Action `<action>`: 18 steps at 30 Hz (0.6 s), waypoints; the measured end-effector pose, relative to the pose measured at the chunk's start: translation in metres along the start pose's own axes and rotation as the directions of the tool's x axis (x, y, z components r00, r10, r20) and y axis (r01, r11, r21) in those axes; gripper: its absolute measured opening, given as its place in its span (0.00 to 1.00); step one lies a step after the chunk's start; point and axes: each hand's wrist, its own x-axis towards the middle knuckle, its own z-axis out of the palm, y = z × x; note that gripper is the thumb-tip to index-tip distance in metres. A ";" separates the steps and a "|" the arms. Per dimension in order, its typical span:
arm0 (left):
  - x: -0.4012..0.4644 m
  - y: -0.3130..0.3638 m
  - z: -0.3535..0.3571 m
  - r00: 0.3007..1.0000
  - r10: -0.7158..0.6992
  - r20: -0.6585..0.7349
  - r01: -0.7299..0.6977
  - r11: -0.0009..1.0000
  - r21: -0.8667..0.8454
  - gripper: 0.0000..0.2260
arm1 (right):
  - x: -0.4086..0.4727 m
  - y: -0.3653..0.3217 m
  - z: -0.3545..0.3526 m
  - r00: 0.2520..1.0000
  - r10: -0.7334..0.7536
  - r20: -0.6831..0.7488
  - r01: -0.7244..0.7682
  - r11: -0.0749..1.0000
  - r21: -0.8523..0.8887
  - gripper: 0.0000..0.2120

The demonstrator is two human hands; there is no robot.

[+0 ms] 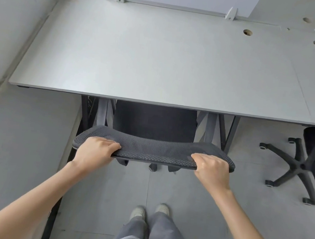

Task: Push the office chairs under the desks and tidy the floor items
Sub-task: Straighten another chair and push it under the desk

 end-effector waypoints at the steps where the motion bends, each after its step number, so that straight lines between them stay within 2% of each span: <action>1: 0.009 -0.003 0.000 1.000 -0.021 -0.001 0.021 1.000 -0.001 0.15 | 0.013 0.003 0.001 1.000 0.012 0.020 -0.012 1.000 -0.002 0.10; 7: 0.071 -0.011 -0.010 1.000 -0.020 -0.016 0.021 0.999 0.046 0.15 | 0.073 0.034 0.004 0.994 0.079 0.074 -0.079 0.997 -0.002 0.14; 11: 0.106 -0.019 -0.019 0.992 -0.123 -0.002 0.123 0.992 0.010 0.09 | 0.111 0.043 0.003 0.989 0.103 0.107 -0.104 0.995 -0.001 0.07; 15: 0.115 -0.026 -0.014 0.995 -0.100 -0.023 0.100 0.995 0.013 0.16 | 0.116 0.048 0.014 0.995 0.055 0.085 -0.055 0.998 -0.004 0.09; 18: 0.116 -0.026 -0.012 0.994 -0.094 -0.053 0.094 0.996 0.000 0.18 | 0.116 0.051 0.019 0.996 0.045 0.082 -0.046 0.999 0.014 0.12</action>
